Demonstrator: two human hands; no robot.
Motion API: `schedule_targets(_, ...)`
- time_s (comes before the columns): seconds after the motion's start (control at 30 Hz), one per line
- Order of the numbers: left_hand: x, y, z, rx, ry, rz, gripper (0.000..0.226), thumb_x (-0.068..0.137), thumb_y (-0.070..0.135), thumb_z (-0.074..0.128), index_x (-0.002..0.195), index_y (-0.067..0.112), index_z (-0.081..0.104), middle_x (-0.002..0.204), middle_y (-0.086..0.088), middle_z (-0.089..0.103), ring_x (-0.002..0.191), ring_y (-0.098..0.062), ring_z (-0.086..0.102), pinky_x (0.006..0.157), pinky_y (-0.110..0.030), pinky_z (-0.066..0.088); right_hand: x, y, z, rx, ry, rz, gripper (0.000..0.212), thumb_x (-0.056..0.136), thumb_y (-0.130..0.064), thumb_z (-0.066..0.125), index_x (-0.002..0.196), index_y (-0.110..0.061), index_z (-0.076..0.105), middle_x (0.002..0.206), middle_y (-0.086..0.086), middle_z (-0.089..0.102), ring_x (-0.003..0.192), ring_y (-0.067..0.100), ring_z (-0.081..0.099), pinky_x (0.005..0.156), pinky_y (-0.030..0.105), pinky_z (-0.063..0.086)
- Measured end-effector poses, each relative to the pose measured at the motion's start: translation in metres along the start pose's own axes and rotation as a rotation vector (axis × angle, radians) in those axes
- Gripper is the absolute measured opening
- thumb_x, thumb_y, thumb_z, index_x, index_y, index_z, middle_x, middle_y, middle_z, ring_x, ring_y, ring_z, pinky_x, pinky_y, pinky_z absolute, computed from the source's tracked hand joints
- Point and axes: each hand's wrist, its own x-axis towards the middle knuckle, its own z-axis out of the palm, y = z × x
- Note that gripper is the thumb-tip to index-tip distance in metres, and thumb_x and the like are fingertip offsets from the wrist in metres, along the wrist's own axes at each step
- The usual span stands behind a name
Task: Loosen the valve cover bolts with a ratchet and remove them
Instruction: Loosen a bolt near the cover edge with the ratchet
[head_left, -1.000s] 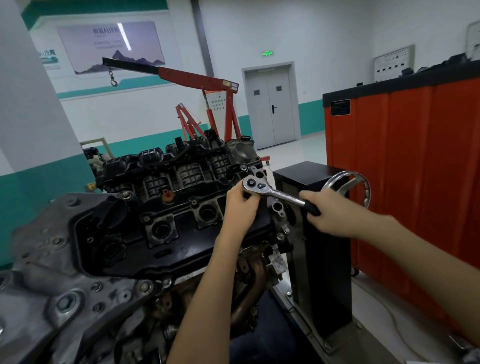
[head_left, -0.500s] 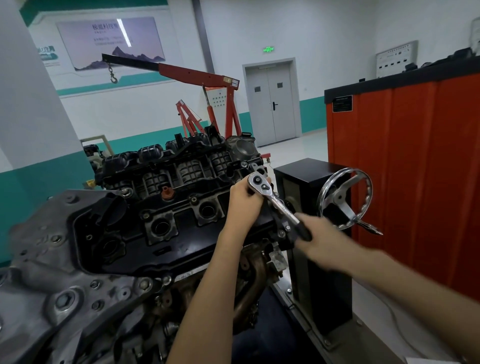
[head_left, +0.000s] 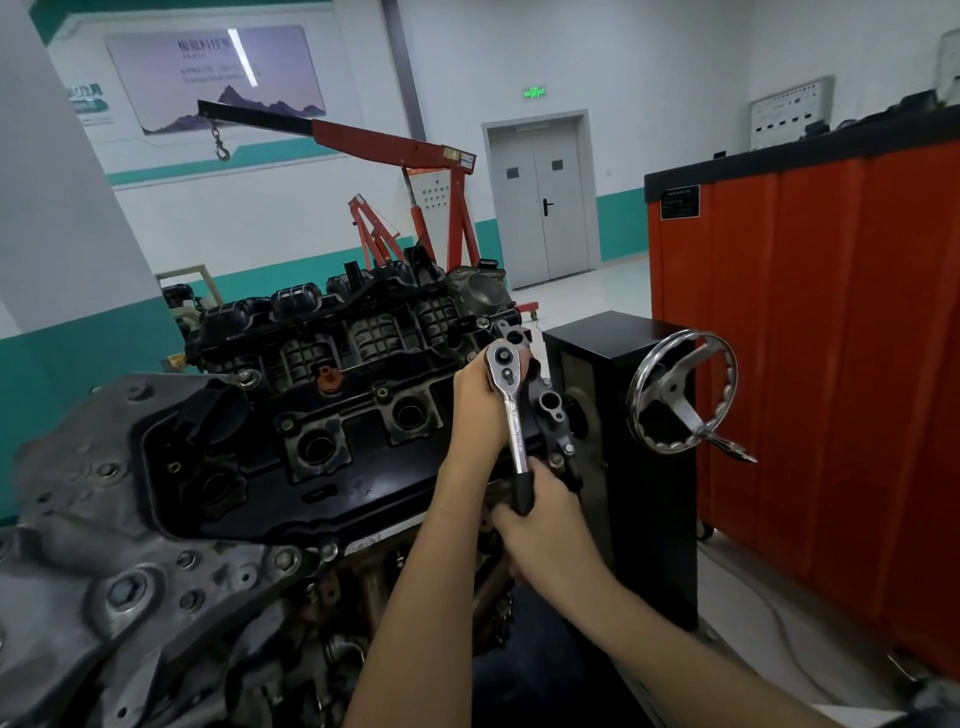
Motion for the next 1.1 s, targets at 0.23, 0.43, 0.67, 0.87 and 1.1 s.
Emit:
schedule_targets(0.23,0.007,0.006,-0.011,0.094,-0.127,-0.046,0.040,0.092,0.003,0.058,0.064,0.031,0.063,0.064,0.013,0.061,0.066,-0.004,0.052,0.068,-0.023,0.044,0.034,-0.008,-0.095,-0.509,-0.202,-0.110,0.030,0.086,0.000,0.059,0.082,-0.029,0.054,0.071,0.003,0.057,0.055,0.015,0.055,0.046,0.023,0.043)
schedule_targets(0.43,0.005,0.006,-0.012,0.092,-0.108,-0.045,0.037,0.091,-0.002,0.050,0.071,0.026,0.064,0.052,0.017,0.055,0.049,0.004,0.041,0.052,-0.011,0.033,0.072,-0.030,-0.132,-0.936,-0.151,-0.262,0.024,0.088,-0.010,0.060,0.081,-0.024,0.042,0.067,-0.002,0.051,0.055,0.010,0.051,0.048,0.021,0.034)
schedule_targets(0.67,0.002,0.000,0.001,0.033,-0.036,0.006,0.053,0.088,-0.004,0.056,0.050,0.032,0.044,0.048,0.017,0.044,0.051,0.003,0.035,0.054,-0.014,0.032,0.003,0.007,-0.024,-0.113,0.000,-0.015,0.012,0.082,-0.001,0.058,0.084,-0.010,0.050,0.060,0.002,0.049,0.046,0.009,0.045,0.045,0.022,0.039)
schedule_targets(0.87,0.007,0.000,-0.005,0.079,-0.064,-0.069,0.049,0.091,0.000,0.058,0.053,0.028,0.044,0.047,0.017,0.045,0.052,0.002,0.037,0.055,-0.015,0.034,0.011,0.006,-0.037,-0.191,-0.086,-0.068,0.018,0.082,0.001,0.057,0.085,-0.016,0.052,0.062,0.001,0.051,0.047,0.007,0.045,0.045,0.023,0.040)
schedule_targets(1.1,0.010,0.001,-0.006,0.136,-0.105,-0.067,0.021,0.086,-0.007,0.046,0.070,-0.004,0.059,0.068,-0.014,0.058,0.067,-0.010,0.045,0.064,-0.029,0.037,0.062,-0.016,-0.131,-0.815,-0.191,-0.232,0.026,0.088,-0.008,0.059,0.082,-0.027,0.042,0.069,0.001,0.055,0.059,0.016,0.057,0.055,0.027,0.046)
